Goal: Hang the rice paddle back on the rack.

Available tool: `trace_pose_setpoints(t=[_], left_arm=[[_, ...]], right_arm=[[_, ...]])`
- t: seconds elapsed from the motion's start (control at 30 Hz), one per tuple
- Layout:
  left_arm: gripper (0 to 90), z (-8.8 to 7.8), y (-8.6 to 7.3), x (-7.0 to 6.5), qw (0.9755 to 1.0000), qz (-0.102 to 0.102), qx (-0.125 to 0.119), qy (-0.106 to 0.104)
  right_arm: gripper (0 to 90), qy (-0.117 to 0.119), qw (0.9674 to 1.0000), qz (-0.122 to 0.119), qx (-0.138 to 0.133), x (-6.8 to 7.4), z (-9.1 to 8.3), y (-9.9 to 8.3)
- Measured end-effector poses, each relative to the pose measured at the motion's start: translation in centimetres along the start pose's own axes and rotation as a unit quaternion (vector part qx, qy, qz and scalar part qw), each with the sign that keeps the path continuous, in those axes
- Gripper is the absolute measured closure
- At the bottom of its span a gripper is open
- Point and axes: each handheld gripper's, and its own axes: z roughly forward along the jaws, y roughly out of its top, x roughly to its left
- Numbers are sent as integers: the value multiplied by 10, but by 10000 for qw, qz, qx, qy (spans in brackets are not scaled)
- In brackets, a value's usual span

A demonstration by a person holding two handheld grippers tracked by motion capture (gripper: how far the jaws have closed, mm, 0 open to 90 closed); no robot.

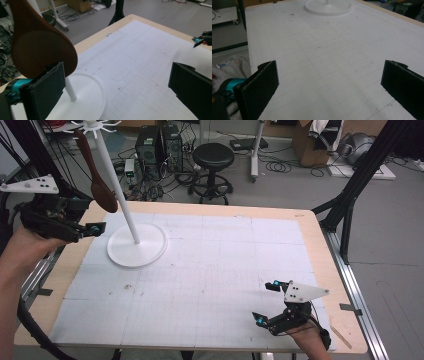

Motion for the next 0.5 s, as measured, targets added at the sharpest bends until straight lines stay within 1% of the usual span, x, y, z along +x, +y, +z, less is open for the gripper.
trace_pose_setpoints(t=[0.03, 0.07, 0.2, 0.37, 0.43, 0.5], left_arm=[[17, 1, -1, -1, 10000, -6, 9, -18], [17, 2, -3, -2, 10000, -5, 15, -78], [17, 6, -8, -5, 9999, 13, 30, -131], [17, 10, -16, -9, 9998, -35, -12, -203], [17, 12, -19, -11, 9996, -66, -58, -270], [17, 13, -22, -14, 9995, -43, -47, -295]], right_arm=[[2, -2, 10000, 11, -4, 0, 0, 0], [1, -1, 10000, 5, -5, 0, 0, 0], [2, -9, 10000, 15, -11, 0, 0, 0], [2, -32, 10000, 16, -27, 0, -1, 1], [1, -30, 10000, 29, -36, 0, -2, 1], [2, -43, 10000, 28, -43, 0, -2, 1]])
